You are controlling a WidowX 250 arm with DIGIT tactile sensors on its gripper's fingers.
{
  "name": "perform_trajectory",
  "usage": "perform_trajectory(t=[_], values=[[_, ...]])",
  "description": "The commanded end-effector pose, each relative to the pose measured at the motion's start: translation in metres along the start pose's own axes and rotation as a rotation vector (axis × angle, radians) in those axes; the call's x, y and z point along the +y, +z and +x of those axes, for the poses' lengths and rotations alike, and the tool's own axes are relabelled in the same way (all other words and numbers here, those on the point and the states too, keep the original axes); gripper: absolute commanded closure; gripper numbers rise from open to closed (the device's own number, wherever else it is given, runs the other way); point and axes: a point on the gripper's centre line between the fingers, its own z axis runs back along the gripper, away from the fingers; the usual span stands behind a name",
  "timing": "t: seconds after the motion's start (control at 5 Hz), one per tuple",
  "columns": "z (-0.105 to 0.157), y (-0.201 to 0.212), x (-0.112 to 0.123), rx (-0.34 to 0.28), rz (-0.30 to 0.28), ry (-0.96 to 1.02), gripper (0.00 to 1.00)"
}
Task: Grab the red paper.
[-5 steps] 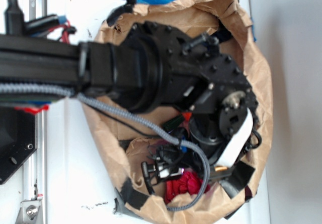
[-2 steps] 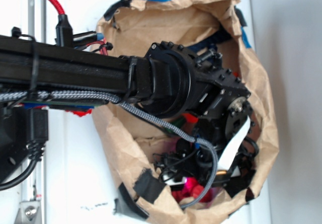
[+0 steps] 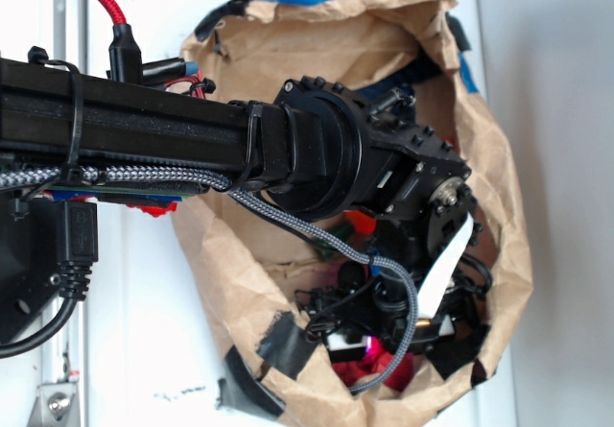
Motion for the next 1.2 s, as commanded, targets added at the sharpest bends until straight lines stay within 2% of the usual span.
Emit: perform_trajectory(t=[0.0,0.2,0.4,0.6,0.8,1.0], values=[[0.009,0.013,-0.014,-0.028,0.042,0.041,1.00],[0.024,0.036,-0.021,0.081,0.135,0.107,1.00],[0.044,0.053,-0.037,0.104,0.183,0.138,1.00],[0.050,0.083,-0.047,0.079,0.218,0.236,1.00],[0.041,0.106,-0.050,0.083,0.234,0.466,1.00],[0.029,0.120,-0.055,0.153,0.210,0.765,1.00]])
